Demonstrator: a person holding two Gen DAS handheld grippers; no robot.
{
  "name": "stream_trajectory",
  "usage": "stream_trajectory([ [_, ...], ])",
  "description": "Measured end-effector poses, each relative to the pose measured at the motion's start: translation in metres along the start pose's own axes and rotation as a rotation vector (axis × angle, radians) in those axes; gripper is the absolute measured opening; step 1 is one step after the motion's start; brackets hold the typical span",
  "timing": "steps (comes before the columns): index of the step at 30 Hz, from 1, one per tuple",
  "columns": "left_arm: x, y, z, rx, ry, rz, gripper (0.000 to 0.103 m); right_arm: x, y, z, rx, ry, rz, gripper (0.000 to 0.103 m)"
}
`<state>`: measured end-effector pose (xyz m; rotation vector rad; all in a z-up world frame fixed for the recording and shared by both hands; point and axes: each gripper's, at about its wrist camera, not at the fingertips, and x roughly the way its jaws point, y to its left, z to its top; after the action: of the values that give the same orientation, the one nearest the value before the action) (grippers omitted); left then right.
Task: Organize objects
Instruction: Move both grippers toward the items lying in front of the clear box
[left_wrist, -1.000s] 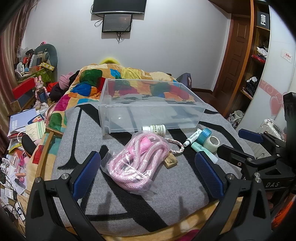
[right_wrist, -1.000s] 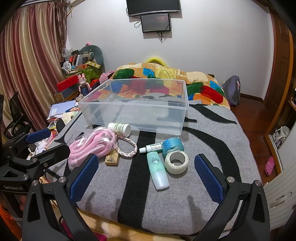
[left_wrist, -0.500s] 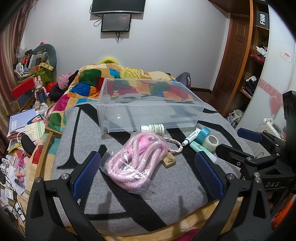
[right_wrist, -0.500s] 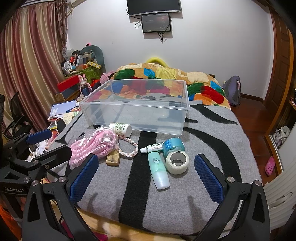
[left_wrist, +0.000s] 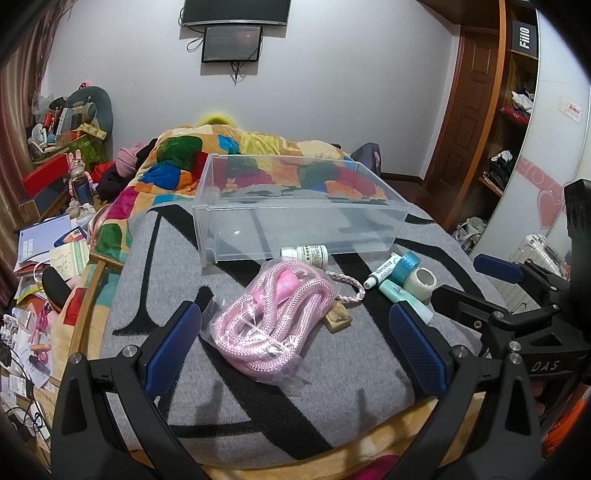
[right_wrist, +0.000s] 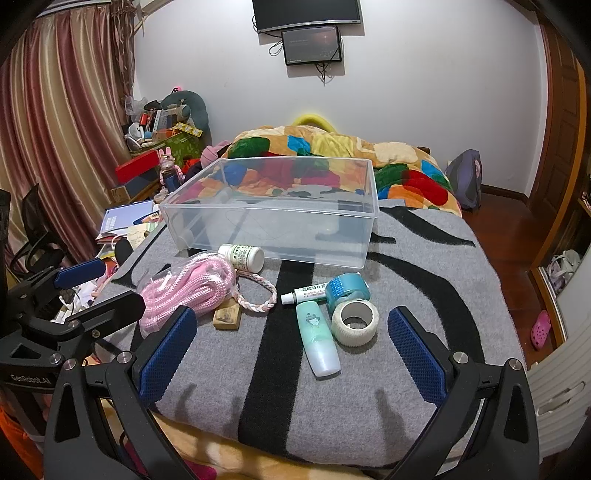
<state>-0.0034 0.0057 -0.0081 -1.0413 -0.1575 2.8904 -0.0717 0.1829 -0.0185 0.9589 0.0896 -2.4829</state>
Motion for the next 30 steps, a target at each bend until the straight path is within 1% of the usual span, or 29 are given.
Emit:
stream_trajectory([
  [24, 0.0006, -0.0021, -0.0039, 0.001, 0.007, -0.006, 0.103, 0.0004, 0.0002, -0.0014, 0.005, 0.002, 0.004, 0.103],
  [30, 0.0023, 0.0009, -0.004, 0.004, 0.013, -0.019, 0.103, 0.0007, -0.0032, -0.0018, 0.011, -0.003, 0.006, 0.103],
])
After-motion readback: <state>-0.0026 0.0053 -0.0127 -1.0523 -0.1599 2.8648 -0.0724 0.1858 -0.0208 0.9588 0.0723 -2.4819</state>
